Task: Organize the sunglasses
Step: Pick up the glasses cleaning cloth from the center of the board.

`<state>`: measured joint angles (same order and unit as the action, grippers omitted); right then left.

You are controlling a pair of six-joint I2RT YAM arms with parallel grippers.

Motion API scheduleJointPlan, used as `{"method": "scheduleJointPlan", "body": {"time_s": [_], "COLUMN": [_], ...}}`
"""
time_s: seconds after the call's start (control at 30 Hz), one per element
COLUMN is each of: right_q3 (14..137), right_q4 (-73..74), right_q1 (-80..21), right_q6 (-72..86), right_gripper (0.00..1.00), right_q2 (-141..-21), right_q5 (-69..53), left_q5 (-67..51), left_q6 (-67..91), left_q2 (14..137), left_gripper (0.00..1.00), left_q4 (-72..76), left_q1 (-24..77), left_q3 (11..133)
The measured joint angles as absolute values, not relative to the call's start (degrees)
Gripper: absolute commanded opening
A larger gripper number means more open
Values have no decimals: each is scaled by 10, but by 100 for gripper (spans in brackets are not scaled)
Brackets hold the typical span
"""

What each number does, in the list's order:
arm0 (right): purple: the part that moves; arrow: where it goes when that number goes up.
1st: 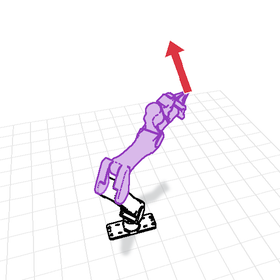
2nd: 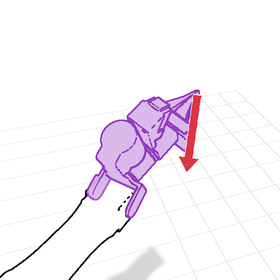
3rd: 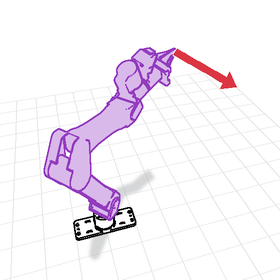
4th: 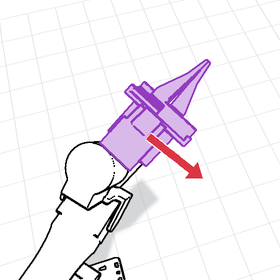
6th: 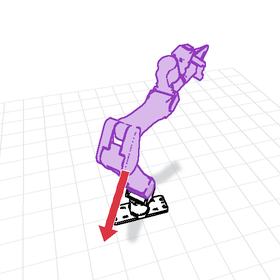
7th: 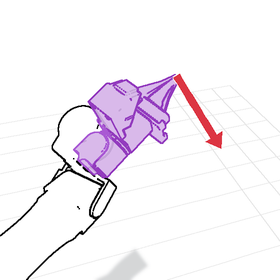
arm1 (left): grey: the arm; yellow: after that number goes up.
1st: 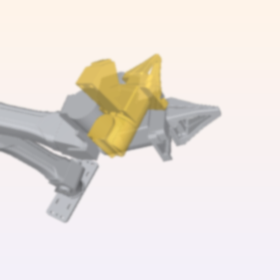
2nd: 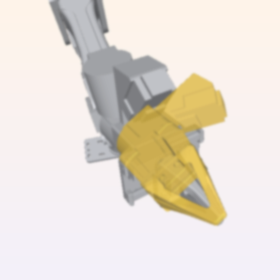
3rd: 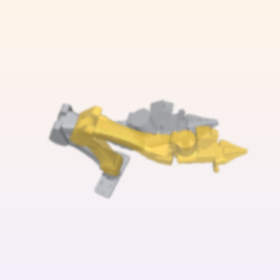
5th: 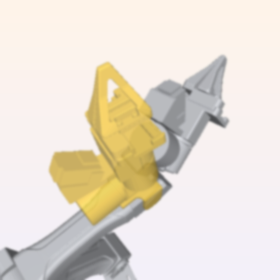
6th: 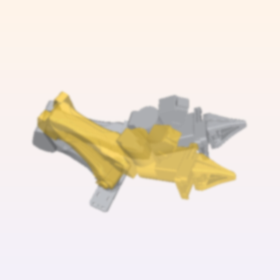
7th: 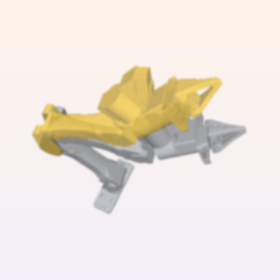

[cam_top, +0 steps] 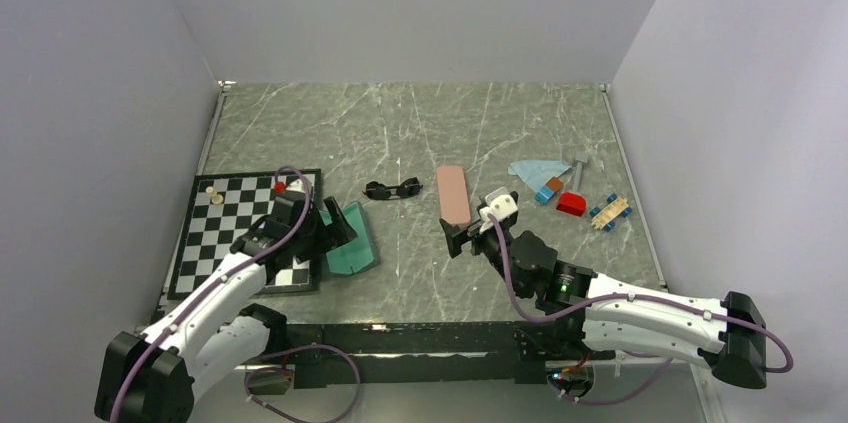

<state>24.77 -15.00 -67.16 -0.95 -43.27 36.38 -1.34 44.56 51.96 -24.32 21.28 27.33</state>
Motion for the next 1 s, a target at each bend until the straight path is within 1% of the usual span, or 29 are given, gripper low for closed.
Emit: {"method": "scheduleJointPlan", "body": {"time_s": [0.4,0.73,0.87,0.93,1.0], "right_q3": [248,248,257,269,287], "right_q4": [-150,-150,-130,-110,-83], "right_q1": [-665,-644,-614,-575,-510], "right_q6": [-8,15,39,66,110], "right_gripper": [100,100,100,100,100], "right_q2": [-434,-448,-467,-477,-488], "right_q5": [360,350,333,317,305], "left_q5": [-89,-110,-95,-80,-59], "left_q6": [438,425,417,411,403], "left_q2": [514,535,533,528,514], "left_gripper": [99,99,99,99,99], "left_q4": [-191,-179,-192,-211,-234], "left_q1": [212,212,212,212,212], "left_q3": [280,303,314,326,342]}}
